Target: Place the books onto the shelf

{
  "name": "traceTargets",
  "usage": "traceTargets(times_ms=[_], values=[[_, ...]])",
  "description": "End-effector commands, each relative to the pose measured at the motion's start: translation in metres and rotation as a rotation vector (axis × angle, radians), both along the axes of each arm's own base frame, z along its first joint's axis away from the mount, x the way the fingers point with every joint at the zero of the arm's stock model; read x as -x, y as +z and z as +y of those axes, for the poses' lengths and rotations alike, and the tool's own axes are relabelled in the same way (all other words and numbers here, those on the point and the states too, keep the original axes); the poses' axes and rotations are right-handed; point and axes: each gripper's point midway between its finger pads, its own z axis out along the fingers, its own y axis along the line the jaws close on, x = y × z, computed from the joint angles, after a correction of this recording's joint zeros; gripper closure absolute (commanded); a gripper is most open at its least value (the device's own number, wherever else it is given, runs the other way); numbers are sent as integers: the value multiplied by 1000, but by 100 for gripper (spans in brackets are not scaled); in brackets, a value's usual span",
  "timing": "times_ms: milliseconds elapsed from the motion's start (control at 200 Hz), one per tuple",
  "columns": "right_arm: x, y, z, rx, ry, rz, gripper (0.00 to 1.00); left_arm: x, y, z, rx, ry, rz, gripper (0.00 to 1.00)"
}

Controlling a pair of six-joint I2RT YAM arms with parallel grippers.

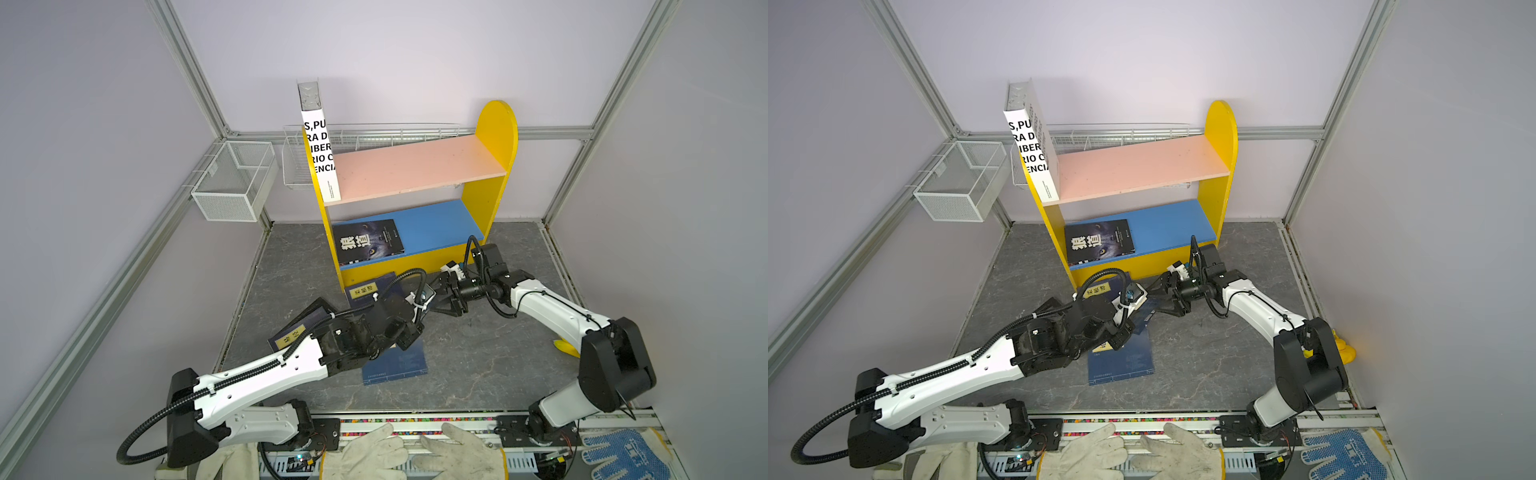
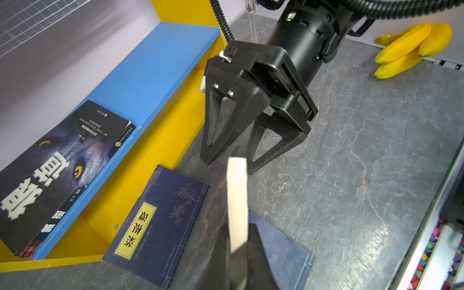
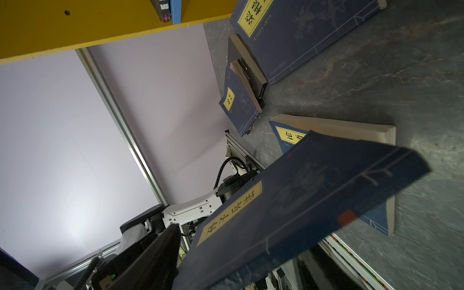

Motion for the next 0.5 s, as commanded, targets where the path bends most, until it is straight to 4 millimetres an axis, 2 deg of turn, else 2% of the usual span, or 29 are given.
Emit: traceTargets(times_ms=[0,105,240,330,415,495], values=[[-1,-3,3,-19,4,20,36,4,24,-15,23,-51,-92,100],[-2,-5,3,-19,8,29,44,8,21,-22,-14,-80,-105,100],[-3,-9,3,-13,4,36,60,11,20,-25,-30,-98,-112,100],[-6,-10,2,-10,-3,34,66,14,18,-27,-31,-106,-112,100],[-10,-9,2,-14,-12,25,74,15,18,-26,-32,-102,-111,86],[-15,-5,0,-18,-27,5,81,14,18,-22,-24,-82,-107,66]])
